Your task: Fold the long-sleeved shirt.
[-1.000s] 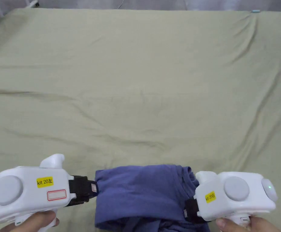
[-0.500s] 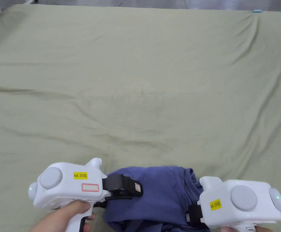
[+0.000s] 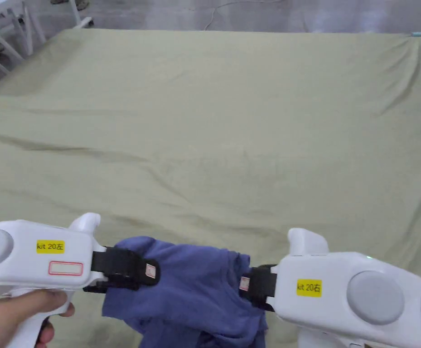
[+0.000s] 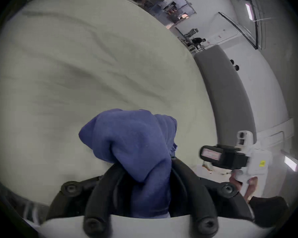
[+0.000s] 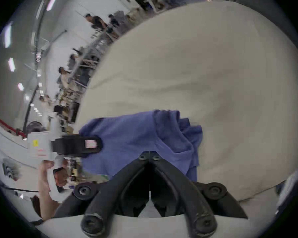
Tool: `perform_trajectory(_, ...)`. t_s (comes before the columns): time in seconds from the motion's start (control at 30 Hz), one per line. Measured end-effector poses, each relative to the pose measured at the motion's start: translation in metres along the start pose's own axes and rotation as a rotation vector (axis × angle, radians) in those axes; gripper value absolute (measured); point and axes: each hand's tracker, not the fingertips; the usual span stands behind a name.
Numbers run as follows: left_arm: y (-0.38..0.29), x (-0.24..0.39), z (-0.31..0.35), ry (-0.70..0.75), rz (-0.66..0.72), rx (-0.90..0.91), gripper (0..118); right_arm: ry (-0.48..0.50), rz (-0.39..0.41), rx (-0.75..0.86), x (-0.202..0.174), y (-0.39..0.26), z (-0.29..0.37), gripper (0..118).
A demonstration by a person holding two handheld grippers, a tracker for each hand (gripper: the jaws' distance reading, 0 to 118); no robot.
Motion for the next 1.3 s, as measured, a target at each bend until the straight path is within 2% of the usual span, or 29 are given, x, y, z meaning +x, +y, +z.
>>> perform_trajectory(0.1,0.016,-0.043,0.055,0.203,-0.002,0.007,18,0.077,0.098,-0.018,-0.073,-0.007,-0.018,0)
perform_trajectory(0.17,0.027,-0.074,0.083,0.379,-0.001,0.006,18,0.181,0.137,-0.073,-0.109,-0.014,-0.026,0)
perform_trajectory(0.23,0.040,-0.107,0.103,0.543,0.017,-0.008,18,0.257,0.162,-0.107,-0.135,-0.022,-0.031,0)
perform_trajectory(0.37,0.053,-0.167,0.119,0.791,0.112,-0.028,21,0.290,0.216,-0.130,-0.163,-0.031,-0.029,0)
perform_trajectory(0.4,0.051,-0.171,0.120,0.846,0.127,-0.014,38,0.301,0.219,-0.138,-0.165,-0.031,-0.029,0)
perform_trajectory(0.43,0.050,-0.174,0.122,0.885,0.103,0.000,63,0.306,0.221,-0.142,-0.166,-0.030,-0.027,0)
perform_trajectory(0.47,0.047,-0.171,0.124,0.914,0.075,0.029,85,0.306,0.231,-0.142,-0.165,-0.029,-0.026,0)
perform_trajectory(0.5,0.045,-0.168,0.125,0.933,0.043,0.060,100,0.303,0.240,-0.134,-0.166,-0.028,-0.023,0)
perform_trajectory(0.63,0.039,-0.141,0.128,0.915,0.038,0.129,100,0.288,0.245,-0.099,-0.162,-0.022,-0.011,0)
perform_trajectory(0.77,0.031,-0.093,0.123,0.700,0.056,0.177,100,0.278,0.238,-0.047,-0.154,-0.016,0.015,0)
perform_trajectory(0.83,0.028,-0.051,0.121,0.551,0.021,0.136,95,0.303,0.230,-0.024,-0.143,-0.012,0.036,0)
perform_trajectory(0.87,0.022,-0.024,0.123,0.487,-0.007,0.149,72,0.310,0.229,-0.005,-0.135,-0.008,0.052,0)
perform_trajectory(0.9,0.016,0.003,0.128,0.419,-0.082,0.231,15,0.312,0.237,0.038,-0.126,-0.003,0.068,0)
perform_trajectory(0.93,0.012,0.033,0.129,0.396,-0.135,0.280,2,0.299,0.246,0.081,-0.118,0.003,0.085,0)
perform_trajectory(1.0,-0.001,0.098,0.138,0.373,-0.226,0.402,2,0.177,0.285,0.265,-0.106,0.016,0.138,0)
perform_trajectory(1.1,-0.021,0.178,0.156,0.267,-0.375,0.618,2,0.112,0.350,0.520,-0.089,0.026,0.216,0)
perform_trajectory(1.17,-0.036,0.228,0.165,0.261,-0.490,0.762,2,0.067,0.399,0.678,-0.081,0.027,0.266,0)
perform_trajectory(1.23,-0.052,0.271,0.166,0.287,-0.574,0.894,2,-0.026,0.445,0.818,-0.071,0.024,0.303,0)
perform_trajectory(1.3,-0.065,0.303,0.162,0.303,-0.595,1.037,2,-0.109,0.463,0.913,-0.061,0.022,0.328,0)
